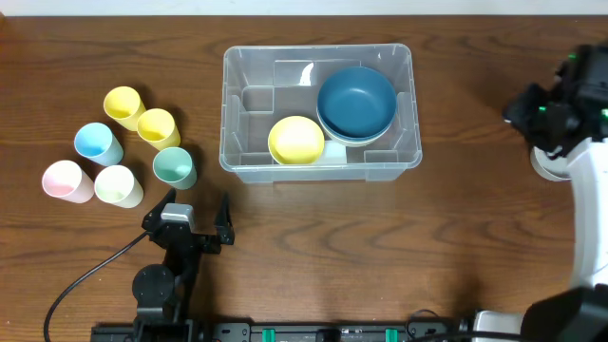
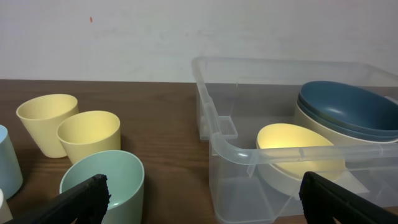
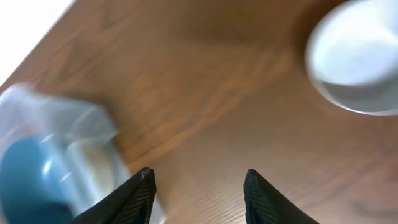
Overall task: Pack container
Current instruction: 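Move the right gripper to the grey bowl and grasp its rim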
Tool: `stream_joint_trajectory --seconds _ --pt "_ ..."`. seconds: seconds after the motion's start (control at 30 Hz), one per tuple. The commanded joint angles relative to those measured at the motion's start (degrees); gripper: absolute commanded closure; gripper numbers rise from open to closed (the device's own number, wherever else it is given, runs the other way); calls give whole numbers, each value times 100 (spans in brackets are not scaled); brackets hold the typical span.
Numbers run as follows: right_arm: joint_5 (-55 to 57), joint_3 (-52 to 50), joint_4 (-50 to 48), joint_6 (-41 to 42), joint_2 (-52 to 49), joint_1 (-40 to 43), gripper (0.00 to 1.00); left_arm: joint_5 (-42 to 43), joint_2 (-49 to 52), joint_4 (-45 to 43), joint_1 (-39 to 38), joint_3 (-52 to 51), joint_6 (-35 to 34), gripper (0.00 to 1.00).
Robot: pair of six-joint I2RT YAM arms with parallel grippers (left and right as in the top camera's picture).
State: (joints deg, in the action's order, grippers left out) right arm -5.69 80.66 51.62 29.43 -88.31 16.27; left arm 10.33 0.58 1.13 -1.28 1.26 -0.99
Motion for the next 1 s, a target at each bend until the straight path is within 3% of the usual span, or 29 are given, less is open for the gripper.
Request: stream_joint_trajectory --seconds 0.0,0.3,0.53,0.7,0.97 --pt "267 -125 48 350 -256 310 54 83 -31 188 24 -103 98 2" --pt "929 -168 11 1088 -907 955 55 83 -31 188 24 -103 98 2" --pt "1036 -168 -149 1082 -1375 1633 53 83 -31 188 24 -103 98 2" --pt "1019 -168 -199 1003 -1731 2000 58 81 -31 188 24 -103 98 2" --pt "992 -170 -481 861 -2212 2118 59 83 -31 188 24 -103 98 2"
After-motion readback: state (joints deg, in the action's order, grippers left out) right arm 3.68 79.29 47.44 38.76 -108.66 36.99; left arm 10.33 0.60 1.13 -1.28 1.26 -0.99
